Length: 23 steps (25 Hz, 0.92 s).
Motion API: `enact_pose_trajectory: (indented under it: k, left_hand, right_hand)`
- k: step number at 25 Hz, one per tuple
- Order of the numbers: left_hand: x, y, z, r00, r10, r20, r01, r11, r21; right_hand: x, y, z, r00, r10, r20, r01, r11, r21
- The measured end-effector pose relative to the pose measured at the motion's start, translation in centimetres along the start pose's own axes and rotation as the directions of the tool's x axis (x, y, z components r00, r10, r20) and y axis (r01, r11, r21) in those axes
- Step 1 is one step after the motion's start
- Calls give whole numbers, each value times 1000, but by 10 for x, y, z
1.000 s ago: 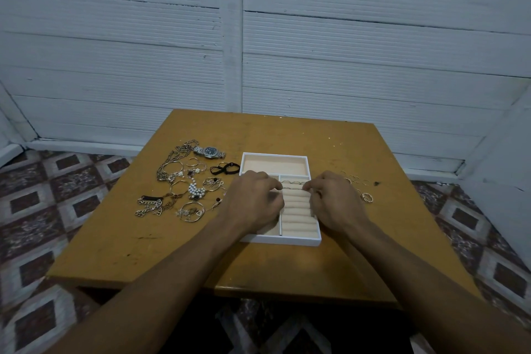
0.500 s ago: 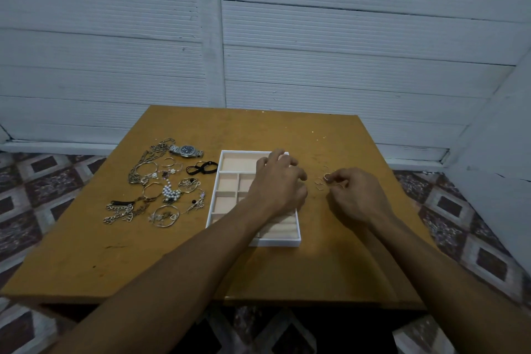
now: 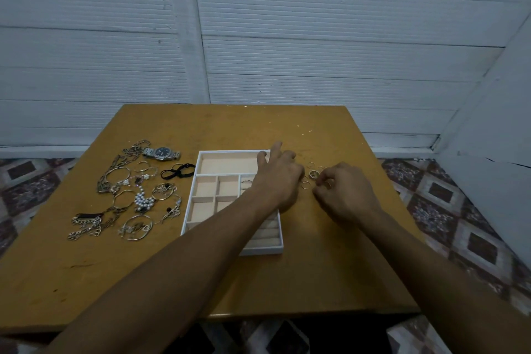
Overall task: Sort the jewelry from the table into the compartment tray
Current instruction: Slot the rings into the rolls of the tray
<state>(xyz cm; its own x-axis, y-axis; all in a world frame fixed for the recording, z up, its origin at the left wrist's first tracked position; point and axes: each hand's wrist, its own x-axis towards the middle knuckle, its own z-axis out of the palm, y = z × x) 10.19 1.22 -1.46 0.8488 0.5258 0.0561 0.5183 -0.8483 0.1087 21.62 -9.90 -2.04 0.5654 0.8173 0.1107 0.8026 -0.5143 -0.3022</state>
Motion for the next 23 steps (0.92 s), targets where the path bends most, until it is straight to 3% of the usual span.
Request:
enact_pose_trajectory:
  k: [6, 13, 23]
  left_hand:
    - [1, -7, -3, 997, 71, -41, -70, 997, 17]
    - [2, -5, -9, 997, 78, 3, -78, 992, 99]
    - [9, 3, -12, 989, -18, 148, 24, 999, -35]
  right_hand:
    - [2, -1, 6, 1000, 3, 22, -3, 1000, -24]
    - [-1, -13, 9, 997, -38, -61, 36, 999, -36]
    - [-4, -10, 1, 999, -25, -23, 24, 999, -29]
